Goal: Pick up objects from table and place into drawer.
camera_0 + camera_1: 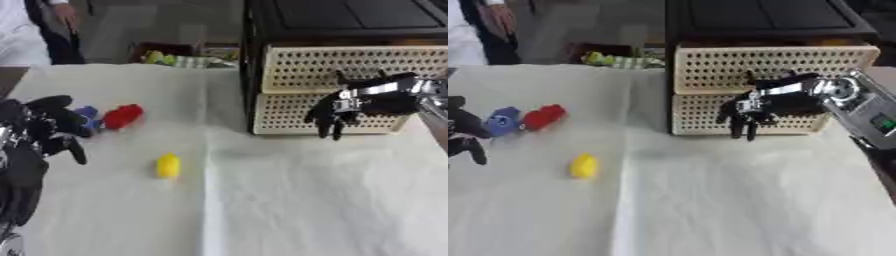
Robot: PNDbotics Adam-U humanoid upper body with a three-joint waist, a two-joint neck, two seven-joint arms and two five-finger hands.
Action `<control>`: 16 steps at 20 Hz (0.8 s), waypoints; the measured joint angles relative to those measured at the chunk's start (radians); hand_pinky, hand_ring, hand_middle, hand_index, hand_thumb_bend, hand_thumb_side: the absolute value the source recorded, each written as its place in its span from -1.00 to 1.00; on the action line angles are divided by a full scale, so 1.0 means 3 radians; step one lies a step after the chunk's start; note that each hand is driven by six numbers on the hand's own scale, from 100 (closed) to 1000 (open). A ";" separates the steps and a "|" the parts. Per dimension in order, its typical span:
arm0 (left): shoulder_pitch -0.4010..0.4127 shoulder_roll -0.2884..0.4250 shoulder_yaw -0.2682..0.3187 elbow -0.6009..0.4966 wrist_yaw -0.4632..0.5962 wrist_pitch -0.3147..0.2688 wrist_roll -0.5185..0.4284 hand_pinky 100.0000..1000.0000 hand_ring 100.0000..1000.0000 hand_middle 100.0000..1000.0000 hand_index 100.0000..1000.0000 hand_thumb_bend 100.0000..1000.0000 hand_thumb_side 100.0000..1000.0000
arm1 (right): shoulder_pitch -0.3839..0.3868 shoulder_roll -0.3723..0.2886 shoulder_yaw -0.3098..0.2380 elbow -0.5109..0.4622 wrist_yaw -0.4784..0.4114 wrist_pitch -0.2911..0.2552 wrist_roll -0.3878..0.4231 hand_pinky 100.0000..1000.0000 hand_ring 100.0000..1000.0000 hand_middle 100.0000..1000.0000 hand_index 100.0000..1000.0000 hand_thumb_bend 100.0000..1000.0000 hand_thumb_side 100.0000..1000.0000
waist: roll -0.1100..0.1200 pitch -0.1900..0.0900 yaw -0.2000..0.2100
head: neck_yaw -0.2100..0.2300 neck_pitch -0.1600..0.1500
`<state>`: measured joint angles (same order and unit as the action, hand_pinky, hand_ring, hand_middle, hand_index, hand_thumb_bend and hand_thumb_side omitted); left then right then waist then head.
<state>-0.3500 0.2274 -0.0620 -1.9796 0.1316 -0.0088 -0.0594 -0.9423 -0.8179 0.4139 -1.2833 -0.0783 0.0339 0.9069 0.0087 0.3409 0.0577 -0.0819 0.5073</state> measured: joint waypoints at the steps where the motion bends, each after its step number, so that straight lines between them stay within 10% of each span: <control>1: 0.0004 0.0000 0.0000 0.0000 0.0000 0.0002 -0.0002 -0.44 0.04 0.02 0.48 -0.92 1.00 | 0.0003 0.0007 0.0001 0.0018 0.0006 -0.0025 0.0000 0.24 0.42 0.12 0.73 -0.74 0.98 | 0.0000 0.0000 -0.0002 | 0.0000 0.0000; 7: 0.0017 0.0000 0.0000 0.0000 0.0001 0.0008 -0.0006 -0.44 0.04 0.02 0.48 -0.92 1.00 | 0.0213 -0.0062 0.0070 -0.0117 0.0007 -0.0143 0.0002 0.20 0.39 0.11 0.70 -0.77 0.96 | -0.0013 -0.0005 -0.0021 | 0.0005 0.0000; 16: 0.0026 0.0000 0.0002 0.0000 0.0012 -0.0027 -0.0032 -0.41 0.04 0.03 0.48 -0.96 0.95 | 0.0908 -0.0515 -0.0145 -0.1305 -0.0371 -0.0189 0.0000 0.18 0.37 -0.03 0.68 -0.63 0.99 | 0.0012 -0.0071 -0.0053 | 0.0041 0.0003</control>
<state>-0.3421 0.2273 -0.0614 -1.9796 0.1353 -0.0168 -0.0690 -0.6698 -0.9723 0.3705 -1.6749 -0.1895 -0.0227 0.9070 0.0121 0.3194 0.0418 -0.0697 0.5081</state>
